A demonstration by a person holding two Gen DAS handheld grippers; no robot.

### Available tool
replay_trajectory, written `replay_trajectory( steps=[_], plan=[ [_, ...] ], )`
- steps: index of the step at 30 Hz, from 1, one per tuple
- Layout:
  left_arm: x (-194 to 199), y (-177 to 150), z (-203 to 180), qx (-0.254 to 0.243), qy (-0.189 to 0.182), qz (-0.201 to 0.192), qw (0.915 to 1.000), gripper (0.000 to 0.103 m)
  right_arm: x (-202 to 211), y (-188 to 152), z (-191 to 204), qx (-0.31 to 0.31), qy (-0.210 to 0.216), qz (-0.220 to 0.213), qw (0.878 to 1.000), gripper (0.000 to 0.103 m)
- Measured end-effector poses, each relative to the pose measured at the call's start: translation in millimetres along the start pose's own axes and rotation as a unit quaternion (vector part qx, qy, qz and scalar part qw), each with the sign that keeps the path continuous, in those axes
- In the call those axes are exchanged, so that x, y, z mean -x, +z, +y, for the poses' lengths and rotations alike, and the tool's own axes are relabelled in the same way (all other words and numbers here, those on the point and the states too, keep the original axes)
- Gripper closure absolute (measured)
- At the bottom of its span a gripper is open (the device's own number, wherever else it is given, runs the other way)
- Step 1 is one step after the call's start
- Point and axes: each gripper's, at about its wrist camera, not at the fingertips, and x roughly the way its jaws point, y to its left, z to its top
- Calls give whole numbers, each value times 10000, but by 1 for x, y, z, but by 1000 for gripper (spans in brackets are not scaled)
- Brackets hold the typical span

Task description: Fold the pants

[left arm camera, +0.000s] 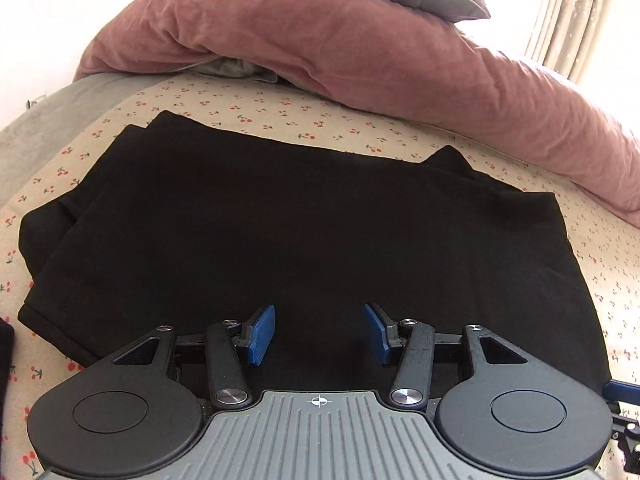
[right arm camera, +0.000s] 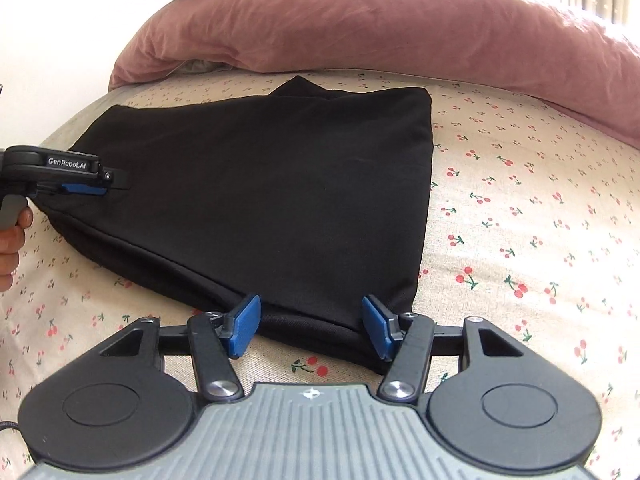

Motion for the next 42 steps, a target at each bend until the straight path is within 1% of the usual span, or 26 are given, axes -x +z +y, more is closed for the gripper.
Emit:
replay_trajectory(
  steps=[1, 2, 4, 6, 8, 11, 12, 14, 16, 18, 19, 20, 21, 22, 23, 24, 26, 27, 29, 31, 33, 34, 35, 37, 39, 42],
  plan=[
    [1, 0, 0, 47, -3, -1, 10000, 54, 2, 7, -2, 6, 21, -41, 10000, 47],
    [1, 0, 0, 57, 11, -6, 10000, 54, 5, 15, -6, -9, 55, -174, 9998, 47],
    [1, -1, -5, -53, 84, -28, 9999, 54, 4, 33, -13, -48, 136, -413, 9990, 47],
    [1, -4, -12, -212, 187, -68, 9996, 54, -8, 53, -21, -167, 267, -495, 9983, 48],
    [-1, -6, -15, -312, 222, -55, 9992, 52, -32, 74, -34, -418, 431, -414, 9973, 48],
    [-3, -5, -13, -327, 224, -18, 9992, 52, -76, 99, -58, -710, 628, -136, 9954, 47],
    [-3, -4, -11, -334, 201, 1, 9992, 52, -93, 107, -67, -856, 587, -57, 9946, 48],
    [-4, -4, -11, -341, 193, 21, 9992, 52, -110, 124, -85, -1052, 581, -245, 9925, 48],
    [-5, -4, -12, -358, 195, 33, 9992, 52, -123, 138, -99, -1241, 476, -435, 9902, 48],
    [-7, -5, -14, -432, 222, 22, 9988, 51, -134, 145, -108, -1419, 519, -526, 9871, 49],
    [-7, -5, -15, -470, 241, 13, 9986, 51, -134, 148, -108, -1395, 493, -592, 9872, 49],
    [-7, -6, -15, -513, 255, 6, 9984, 51, -134, 150, -104, -1279, 374, -644, 9890, 53],
    [-7, -6, -15, -526, 254, 4, 9983, 51, -132, 151, -99, -1142, 126, -652, 9912, 62],
    [-6, -6, -15, -498, 241, 8, 9985, 51, -128, 151, -95, -1110, -117, -661, 9915, 66],
    [-5, -6, -13, -457, 217, 18, 9987, 51, -122, 148, -92, -1152, -238, -689, 9907, 66],
    [-4, -5, -12, -415, 189, 23, 9990, 51, -112, 144, -88, -1184, -261, -717, 9900, 65],
    [-3, -4, -9, -339, 158, 33, 9993, 51, -90, 128, -76, -1009, 18, -680, 9926, 65],
    [-2, -3, -9, -320, 149, 33, 9994, 51, -79, 118, -67, -839, 79, -614, 9945, 65],
    [-2, -5, -9, -337, 148, 18, 9993, 51, -63, 95, -51, -462, 37, -312, 9984, 64],
    [-4, -7, -10, -425, 181, 1, 9989, 51, -53, 64, -31, -116, -138, 163, 9997, 63],
    [-3, -8, -12, -505, 215, -21, 9985, 51, -36, 36, -14, 279, -426, 101, 9986, 63],
    [-3, -8, -12, -505, 215, -20, 9985, 51, -29, 26, -9, 365, -526, 111, 9979, 63],
    [-3, -8, -11, -480, 206, -15, 9986, 51, -21, 17, -5, 328, -580, 122, 9977, 63],
    [-2, -9, -11, -421, 170, -6, 9990, 51, -6, 2, -5, 57, -541, 78, 9985, 63],
    [-2, -9, -11, -413, 156, -3, 9990, 50, 3, -13, -4, -58, -589, -122, 9982, 63],
    [-1, -9, -10, -414, 178, 6, 9990, 50, 5, -22, -1, -230, -672, -351, 9969, 63]
  ],
)
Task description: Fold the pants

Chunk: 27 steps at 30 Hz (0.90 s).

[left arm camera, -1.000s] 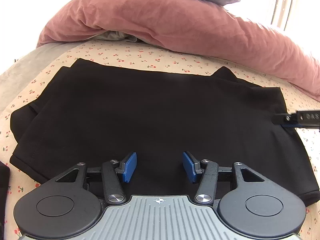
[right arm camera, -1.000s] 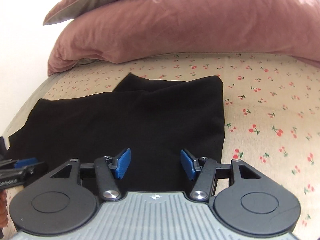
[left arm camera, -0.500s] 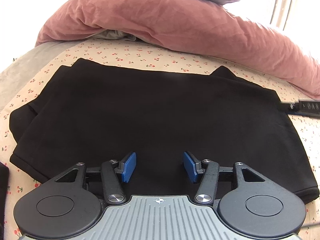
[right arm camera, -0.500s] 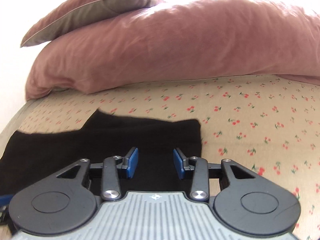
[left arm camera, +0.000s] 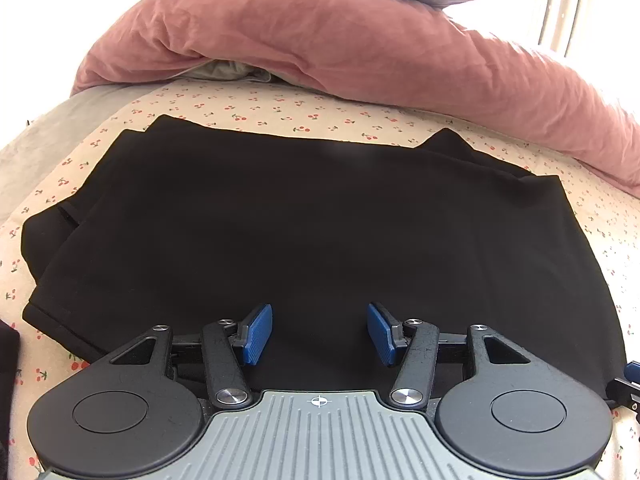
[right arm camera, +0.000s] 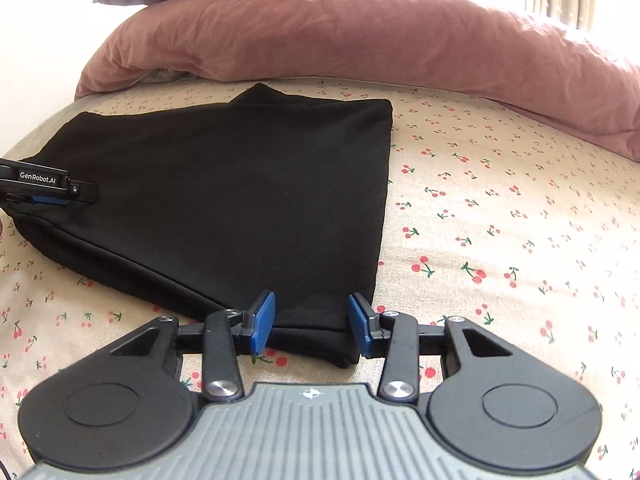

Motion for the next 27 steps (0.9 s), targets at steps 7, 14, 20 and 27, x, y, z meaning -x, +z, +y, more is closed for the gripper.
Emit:
replay_trajectory(
  steps=[7, 14, 20, 27],
  plan=[
    [0, -2, 4, 25, 48, -67, 10000, 50, 0, -1, 2, -174, -46, -91, 9998, 62],
    [5, -2, 2, 32, 228, -50, 9997, 50, 11, -2, -14, -741, 380, 328, 9960, 48],
    [23, 6, 1, 310, 32, -323, 9990, 51, 17, 4, -63, -2325, 1219, 11, 9649, 48],
    [-3, 36, -44, 121, -553, -148, 9983, 51, 5, 3, -69, -2692, 1018, 147, 9576, 52]
  ],
)
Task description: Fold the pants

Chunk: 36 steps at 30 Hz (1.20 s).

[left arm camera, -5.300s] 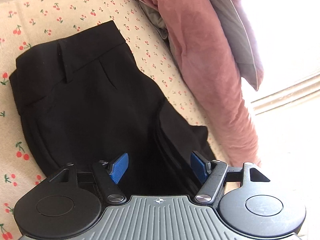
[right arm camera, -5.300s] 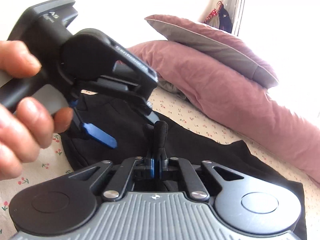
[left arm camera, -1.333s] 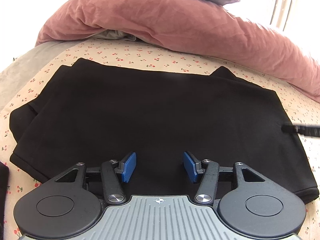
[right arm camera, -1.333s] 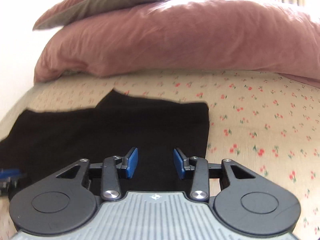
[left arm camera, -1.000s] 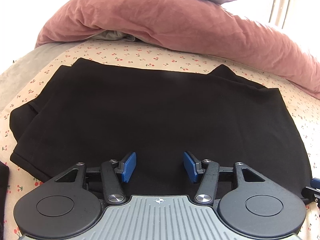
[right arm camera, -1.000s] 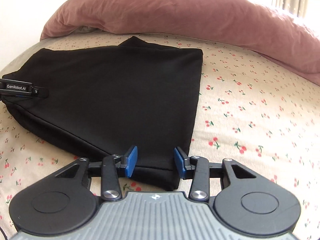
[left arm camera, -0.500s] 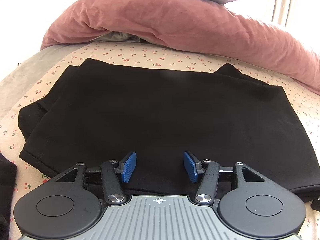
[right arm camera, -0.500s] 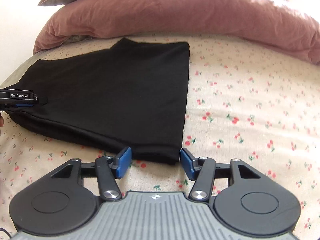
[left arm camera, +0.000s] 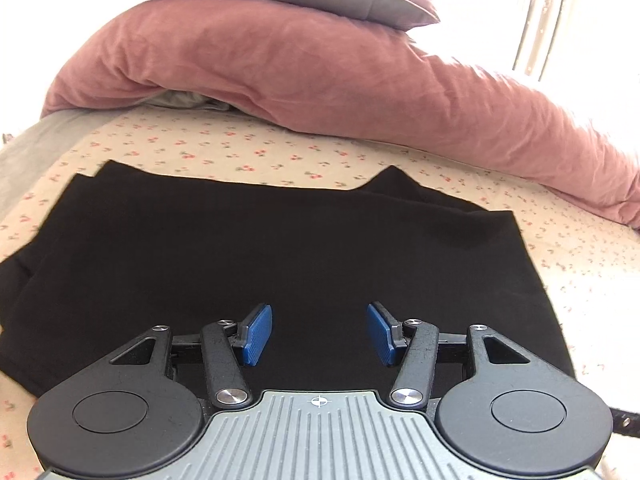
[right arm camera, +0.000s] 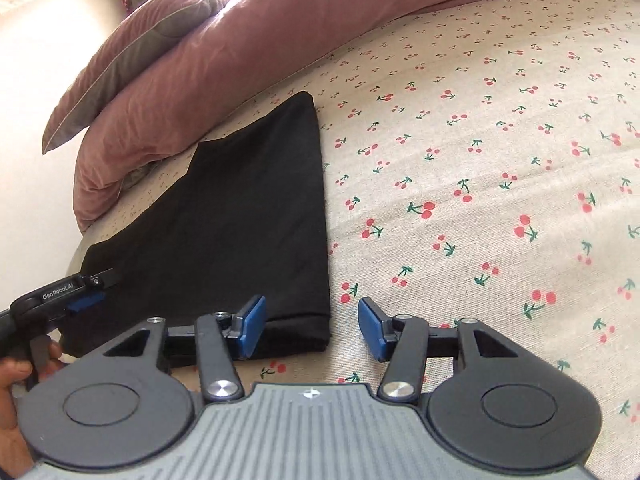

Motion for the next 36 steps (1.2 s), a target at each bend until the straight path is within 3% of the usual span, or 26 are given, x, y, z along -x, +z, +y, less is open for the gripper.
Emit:
replay_trajectory(
  steps=[5, 12, 15, 18, 24, 28, 31, 33, 36],
  plan=[
    [-53, 38, -46, -92, -475, 112, 9988, 43, -5, 2, 0, -40, 53, 94, 9999, 52],
    [-129, 68, -50, 428, -206, 267, 9985, 44, -4, 2, -13, -350, 228, 184, 9990, 51],
    [-137, 74, -49, 410, -319, 59, 9986, 41, -4, 2, -16, -334, 256, 198, 9989, 51],
    [-140, 76, -55, 302, -210, 65, 9993, 41, -7, 2, -16, -331, 267, 175, 9989, 51],
    [-114, 78, -78, 17, -128, 104, 9999, 41, -6, -1, -17, -398, 330, 70, 9986, 51],
    [-95, 68, -114, -725, -244, 163, 9969, 40, -7, -1, -33, -1132, 725, 66, 9909, 53],
    [-82, 60, -146, -1202, -483, 208, 9914, 38, -8, -4, -43, -1524, 931, 163, 9838, 61],
    [-81, 54, -170, -1523, -582, 338, 9860, 33, -9, -5, -44, -1530, 891, 151, 9841, 68],
    [-86, 42, -204, -2080, -405, 515, 9759, 28, -11, -4, -42, -1504, 891, 124, 9845, 68]
  ],
)
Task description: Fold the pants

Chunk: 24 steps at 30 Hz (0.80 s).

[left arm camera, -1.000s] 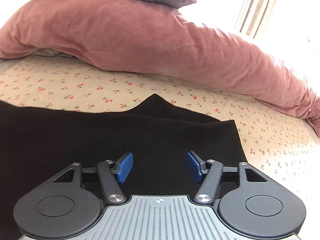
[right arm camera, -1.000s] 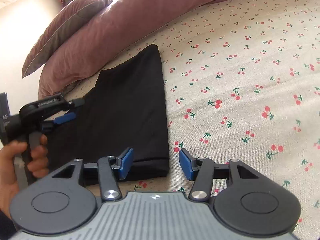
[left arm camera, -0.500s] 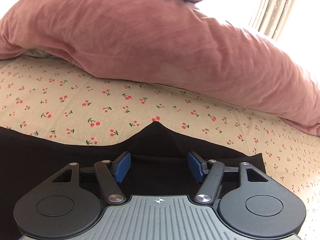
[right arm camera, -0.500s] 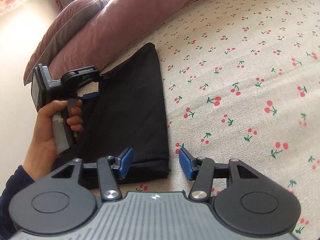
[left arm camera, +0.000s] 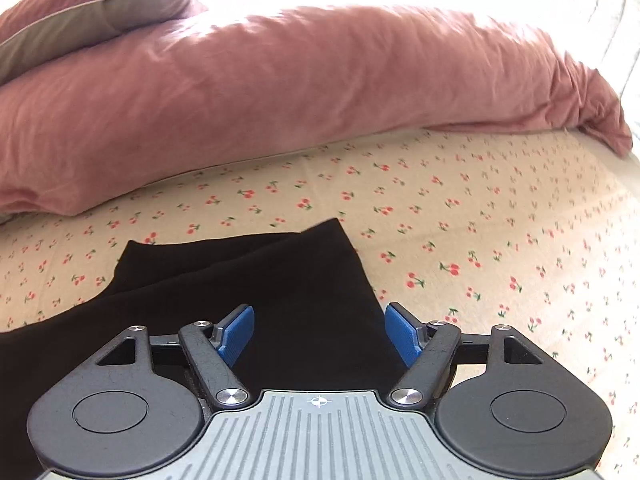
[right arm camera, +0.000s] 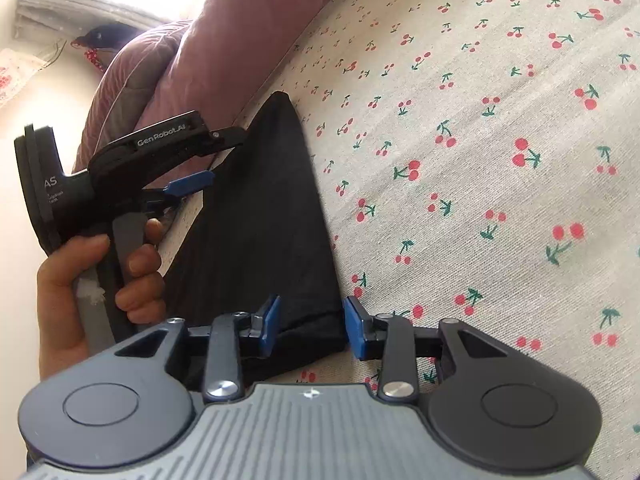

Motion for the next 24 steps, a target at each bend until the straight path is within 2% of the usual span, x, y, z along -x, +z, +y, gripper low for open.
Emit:
replay_trajectory(
  steps=[1, 2, 3, 6, 9, 13, 16, 17, 18, 19, 20, 22, 24],
  plan=[
    [-4, 0, -11, -158, 78, 98, 9998, 28, -1, 0, 1, 37, -7, -7, 10000, 68],
    [-7, 0, -19, -263, 133, 167, 9994, 28, -1, -1, 3, 82, -30, -17, 10000, 73],
    [-10, 0, -26, -338, 179, 215, 9990, 28, -2, -2, 5, 187, -121, -36, 9997, 82],
    [-18, 0, -43, -564, 487, 316, 9967, 28, -3, -5, 14, 519, -327, -86, 9981, 91],
    [-24, -1, -60, -876, 815, 404, 9920, 29, 1, -9, 27, 826, -375, -200, 9957, 94],
    [-25, -4, -76, -1200, 885, 463, 9877, 29, 6, -14, 46, 1327, -372, -329, 9899, 96],
    [-31, -8, -89, -1639, 1164, 504, 9783, 31, 5, -19, 56, 1623, -494, -391, 9847, 96],
    [-32, -9, -91, -1684, 1241, 496, 9766, 44, 5, -20, 58, 1673, -511, -400, 9838, 96],
    [-33, -8, -90, -1684, 1293, 542, 9757, 62, 4, -20, 59, 1705, -510, -408, 9832, 96],
    [-35, -8, -88, -1639, 1311, 610, 9758, 71, 4, -20, 61, 1732, -506, -420, 9827, 96],
    [-36, -7, -86, -1575, 1331, 662, 9763, 86, 4, -20, 62, 1753, -503, -428, 9823, 97],
    [-36, -7, -81, -1497, 1345, 648, 9774, 95, 6, -21, 63, 1813, -494, -456, 9811, 97],
    [-30, -5, -76, -1351, 1307, 566, 9805, 98, 6, -22, 65, 1865, -513, -475, 9800, 97]
  ],
)
